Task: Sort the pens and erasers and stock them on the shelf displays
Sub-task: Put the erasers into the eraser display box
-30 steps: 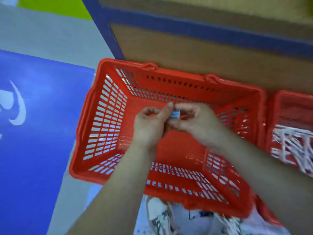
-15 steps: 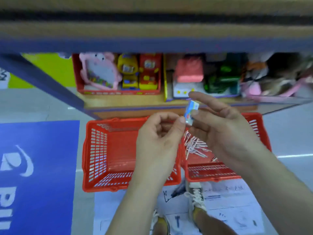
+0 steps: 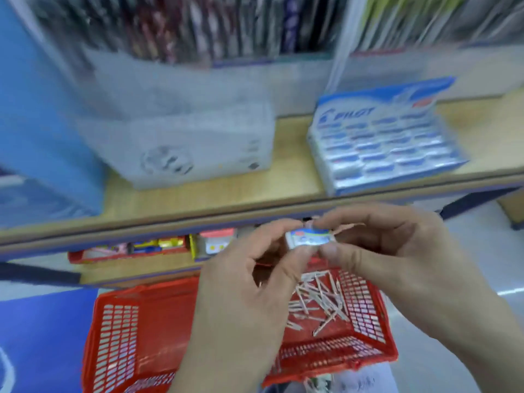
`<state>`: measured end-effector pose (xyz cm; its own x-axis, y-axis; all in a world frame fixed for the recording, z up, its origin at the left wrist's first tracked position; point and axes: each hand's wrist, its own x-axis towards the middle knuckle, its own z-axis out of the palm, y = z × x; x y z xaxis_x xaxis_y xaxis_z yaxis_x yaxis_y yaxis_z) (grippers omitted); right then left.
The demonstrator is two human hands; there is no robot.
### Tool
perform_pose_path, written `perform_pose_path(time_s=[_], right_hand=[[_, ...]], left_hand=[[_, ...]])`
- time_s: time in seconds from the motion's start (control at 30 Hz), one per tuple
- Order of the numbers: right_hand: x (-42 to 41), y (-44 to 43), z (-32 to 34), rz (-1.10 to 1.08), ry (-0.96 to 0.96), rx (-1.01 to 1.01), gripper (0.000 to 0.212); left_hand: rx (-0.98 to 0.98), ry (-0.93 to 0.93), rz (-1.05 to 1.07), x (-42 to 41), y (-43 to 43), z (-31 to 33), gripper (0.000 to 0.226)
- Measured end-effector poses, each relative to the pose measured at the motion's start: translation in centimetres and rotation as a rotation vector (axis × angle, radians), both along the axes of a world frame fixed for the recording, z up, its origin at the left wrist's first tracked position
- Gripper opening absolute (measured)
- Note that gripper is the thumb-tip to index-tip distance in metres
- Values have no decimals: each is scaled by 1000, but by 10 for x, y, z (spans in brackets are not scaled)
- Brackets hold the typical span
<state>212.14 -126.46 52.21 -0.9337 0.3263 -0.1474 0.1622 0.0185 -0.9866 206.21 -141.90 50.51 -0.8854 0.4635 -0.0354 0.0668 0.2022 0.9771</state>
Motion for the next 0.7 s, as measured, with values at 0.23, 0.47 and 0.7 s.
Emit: perform_pose_path(time_s=[0.23,0.47,0.7], right_hand=[[-3,81,17,-111,35,300,20],[-26,91,-3,-60,-43,633,13],[-37,88,-4,60,-8,899,8]], left_hand=[[-139,172,100,-2,72,6,16],[-253,211,134,-25,92,-11,24],[-281,298,137,-28,94,-11,28]])
